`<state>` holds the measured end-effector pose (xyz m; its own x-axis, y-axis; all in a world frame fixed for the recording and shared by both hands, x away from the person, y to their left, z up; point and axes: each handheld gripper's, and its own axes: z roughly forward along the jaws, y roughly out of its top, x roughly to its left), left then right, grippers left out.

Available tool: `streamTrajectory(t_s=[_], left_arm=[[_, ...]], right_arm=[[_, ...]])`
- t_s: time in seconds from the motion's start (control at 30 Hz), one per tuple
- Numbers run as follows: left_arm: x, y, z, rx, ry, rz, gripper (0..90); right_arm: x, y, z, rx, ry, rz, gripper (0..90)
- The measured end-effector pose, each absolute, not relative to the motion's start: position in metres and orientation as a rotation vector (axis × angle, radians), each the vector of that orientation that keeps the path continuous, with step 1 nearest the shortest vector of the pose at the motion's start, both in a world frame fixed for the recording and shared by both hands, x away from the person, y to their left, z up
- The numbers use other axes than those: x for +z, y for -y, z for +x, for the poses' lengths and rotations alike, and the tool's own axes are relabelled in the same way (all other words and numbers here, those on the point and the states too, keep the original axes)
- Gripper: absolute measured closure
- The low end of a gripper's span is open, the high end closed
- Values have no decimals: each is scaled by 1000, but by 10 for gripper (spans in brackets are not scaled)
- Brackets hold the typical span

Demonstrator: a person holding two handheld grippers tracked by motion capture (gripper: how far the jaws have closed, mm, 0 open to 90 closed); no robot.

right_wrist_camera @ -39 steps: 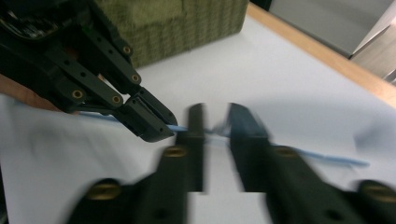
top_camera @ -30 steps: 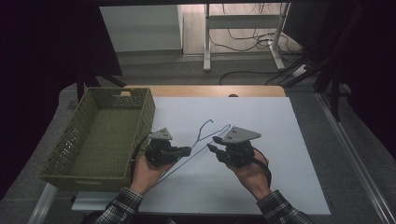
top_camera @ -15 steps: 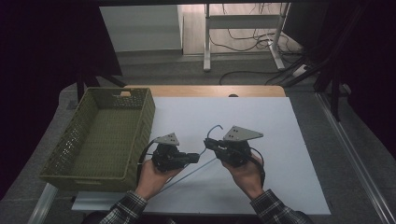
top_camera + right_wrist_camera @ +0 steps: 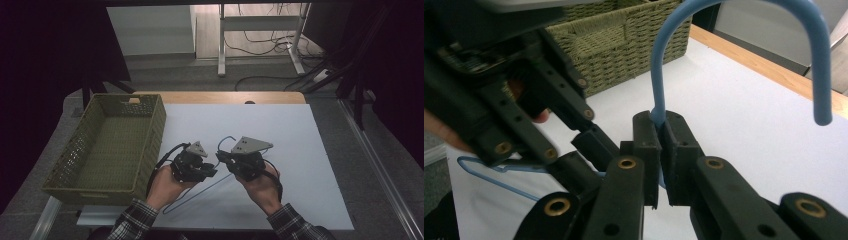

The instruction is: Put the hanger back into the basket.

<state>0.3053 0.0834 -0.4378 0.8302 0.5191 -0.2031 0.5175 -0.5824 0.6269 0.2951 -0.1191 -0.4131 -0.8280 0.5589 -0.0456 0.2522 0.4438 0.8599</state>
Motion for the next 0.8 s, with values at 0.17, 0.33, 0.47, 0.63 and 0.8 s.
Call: streamTrajectory(t_s=[0.17, 0.33, 0.47, 0.63, 0.8], left_arm=[[-438, -85, 320, -203, -759, 2276, 864], [-437, -85, 323, -249, -772, 2250, 875], [-432, -92, 325, -269, -788, 2207, 876], [-414, -113, 328, -269, -814, 2155, 875], [-401, -129, 329, -254, -845, 2119, 875]], right_arm=[[-413, 118, 295, 1329, -2380, 676, 857], [-412, 121, 297, 1354, -2370, 684, 842], [-408, 126, 297, 1381, -2356, 696, 740], [-404, 144, 290, 1387, -2371, 730, 560], [-406, 165, 286, 1403, -2394, 799, 437]])
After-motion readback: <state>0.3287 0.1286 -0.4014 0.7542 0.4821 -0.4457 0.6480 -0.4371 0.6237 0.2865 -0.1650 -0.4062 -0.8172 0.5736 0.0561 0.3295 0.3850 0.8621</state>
